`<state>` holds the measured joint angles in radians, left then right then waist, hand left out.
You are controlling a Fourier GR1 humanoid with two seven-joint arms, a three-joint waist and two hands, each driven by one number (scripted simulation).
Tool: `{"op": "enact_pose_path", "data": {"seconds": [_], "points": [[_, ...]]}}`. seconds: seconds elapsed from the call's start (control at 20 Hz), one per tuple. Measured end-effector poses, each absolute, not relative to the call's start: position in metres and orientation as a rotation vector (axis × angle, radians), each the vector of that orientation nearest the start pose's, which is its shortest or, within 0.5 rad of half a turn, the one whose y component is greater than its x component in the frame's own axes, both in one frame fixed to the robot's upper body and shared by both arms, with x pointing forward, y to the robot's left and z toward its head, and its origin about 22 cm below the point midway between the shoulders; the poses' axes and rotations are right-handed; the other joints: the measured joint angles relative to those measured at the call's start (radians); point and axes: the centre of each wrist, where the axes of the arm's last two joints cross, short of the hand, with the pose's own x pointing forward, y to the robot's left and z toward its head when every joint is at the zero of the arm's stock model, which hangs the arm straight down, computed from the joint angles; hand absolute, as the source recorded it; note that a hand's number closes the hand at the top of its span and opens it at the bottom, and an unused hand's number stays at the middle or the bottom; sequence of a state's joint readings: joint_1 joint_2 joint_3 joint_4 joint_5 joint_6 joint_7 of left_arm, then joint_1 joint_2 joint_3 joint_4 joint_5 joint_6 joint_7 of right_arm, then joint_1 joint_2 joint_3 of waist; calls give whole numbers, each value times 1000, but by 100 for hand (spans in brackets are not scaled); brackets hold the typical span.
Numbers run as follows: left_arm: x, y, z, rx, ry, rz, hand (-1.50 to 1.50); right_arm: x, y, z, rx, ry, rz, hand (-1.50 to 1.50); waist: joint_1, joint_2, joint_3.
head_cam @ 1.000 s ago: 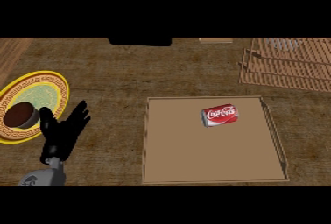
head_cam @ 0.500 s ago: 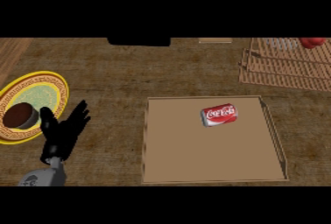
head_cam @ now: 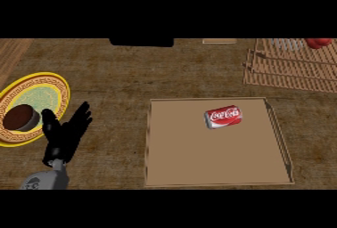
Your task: Pick the bell pepper from the tray and place it in the tiered shelf
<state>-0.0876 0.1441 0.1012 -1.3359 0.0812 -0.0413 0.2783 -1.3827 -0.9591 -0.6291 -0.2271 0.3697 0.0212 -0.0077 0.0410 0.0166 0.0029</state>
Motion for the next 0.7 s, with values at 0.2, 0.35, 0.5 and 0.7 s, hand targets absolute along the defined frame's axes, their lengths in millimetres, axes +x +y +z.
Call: {"op": "enact_pose_path", "data": {"seconds": [0.2, 0.35, 0.5, 0.7], "points": [[259, 284, -25, 72, -1151, 14, 0, 360, -501, 352, -771, -1708, -382, -150, 0, 1, 0], [258, 282, -23, 75, -1146, 13, 0, 340, -522, 356, -788, -1687, -484, -150, 2, 2, 1], [256, 282, -23, 71, -1145, 11, 0, 317, -544, 357, -776, -1675, -546, -150, 0, 2, 1], [258, 286, -19, 68, -1141, 11, 0, 288, -569, 352, -751, -1670, -553, -150, -3, 4, 3]]}}
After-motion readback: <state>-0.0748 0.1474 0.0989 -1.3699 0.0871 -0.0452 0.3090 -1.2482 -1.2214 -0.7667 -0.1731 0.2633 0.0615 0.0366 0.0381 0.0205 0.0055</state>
